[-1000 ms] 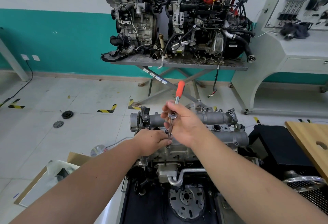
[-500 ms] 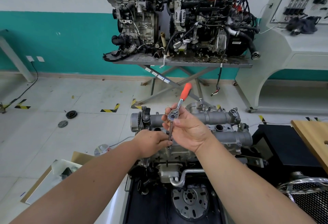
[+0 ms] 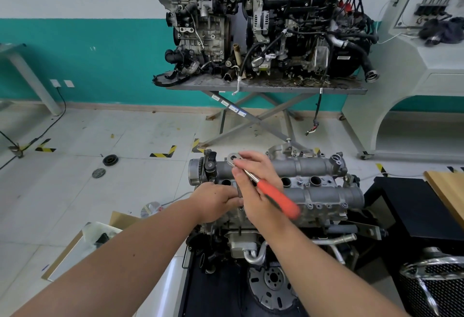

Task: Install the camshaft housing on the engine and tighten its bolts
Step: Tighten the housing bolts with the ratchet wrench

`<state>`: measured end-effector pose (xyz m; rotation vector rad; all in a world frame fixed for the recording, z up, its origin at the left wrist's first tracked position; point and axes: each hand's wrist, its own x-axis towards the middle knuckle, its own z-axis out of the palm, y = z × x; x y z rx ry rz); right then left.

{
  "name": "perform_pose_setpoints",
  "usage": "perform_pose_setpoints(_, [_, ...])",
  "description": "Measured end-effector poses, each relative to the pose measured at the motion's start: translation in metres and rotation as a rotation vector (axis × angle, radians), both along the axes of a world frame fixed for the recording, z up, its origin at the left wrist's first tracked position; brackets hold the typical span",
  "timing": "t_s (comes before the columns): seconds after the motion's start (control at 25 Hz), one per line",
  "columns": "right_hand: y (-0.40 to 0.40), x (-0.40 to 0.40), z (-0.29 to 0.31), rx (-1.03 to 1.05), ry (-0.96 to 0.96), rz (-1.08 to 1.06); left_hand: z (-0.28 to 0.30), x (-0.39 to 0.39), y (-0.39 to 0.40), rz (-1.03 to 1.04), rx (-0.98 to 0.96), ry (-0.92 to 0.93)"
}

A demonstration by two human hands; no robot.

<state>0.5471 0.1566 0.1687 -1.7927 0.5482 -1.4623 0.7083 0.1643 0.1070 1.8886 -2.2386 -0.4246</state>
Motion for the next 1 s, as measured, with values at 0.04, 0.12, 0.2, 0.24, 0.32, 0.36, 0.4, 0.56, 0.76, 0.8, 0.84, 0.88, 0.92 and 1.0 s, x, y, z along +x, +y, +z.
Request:
perform_pose_setpoints(0.04, [-0.007,-0.004,0.001,-0.224,0.125,-0.062,0.002,0.000,0.000,0.003,0.009,0.008])
perform_pose_setpoints(0.12, [-0.023,-0.011,0.011,-0.602,0.362,-0.124,0.005,-0.002,0.001,0.004,0.024,0.036])
perform_pose_setpoints(0.2, [-0.030,-0.017,0.027,-0.828,0.565,-0.112,0.007,-0.004,0.002,0.004,0.036,0.051])
perform_pose_setpoints(0.24, [-0.031,-0.018,0.037,-0.908,0.679,-0.114,0.007,-0.005,0.001,0.007,0.041,0.043])
perform_pose_setpoints(0.32, [-0.030,-0.018,0.056,-1.051,0.902,-0.160,0.004,-0.006,-0.001,0.049,0.092,-0.007])
perform_pose_setpoints(0.36, [-0.028,-0.015,0.066,-1.117,1.014,-0.179,0.003,-0.005,-0.003,0.076,0.132,-0.013])
perform_pose_setpoints(0.4, [-0.025,-0.012,0.076,-1.175,1.153,-0.177,0.004,-0.004,-0.005,0.086,0.169,0.007])
perform_pose_setpoints(0.56, [-0.012,0.013,0.108,-1.074,1.796,0.009,0.008,0.000,-0.009,0.104,0.278,0.086])
perform_pose_setpoints(0.76, [-0.014,0.039,0.116,-0.564,1.916,-0.056,0.007,0.002,-0.008,0.058,0.295,0.140])
perform_pose_setpoints(0.8, [-0.017,0.042,0.117,-0.378,1.909,-0.016,0.008,0.002,-0.007,0.066,0.289,0.136])
perform_pose_setpoints(0.84, [-0.022,0.043,0.118,-0.133,1.873,0.054,0.008,0.002,-0.008,0.076,0.296,0.132])
perform_pose_setpoints(0.88, [-0.028,0.043,0.119,0.145,1.793,0.128,0.009,0.001,-0.007,0.085,0.306,0.137])
perform_pose_setpoints(0.92, [-0.031,0.042,0.123,0.368,1.704,0.178,0.010,0.001,-0.007,0.088,0.314,0.150])
perform_pose_setpoints(1.0, [-0.035,0.039,0.127,0.490,1.619,0.245,0.012,-0.001,-0.006,0.094,0.327,0.172])
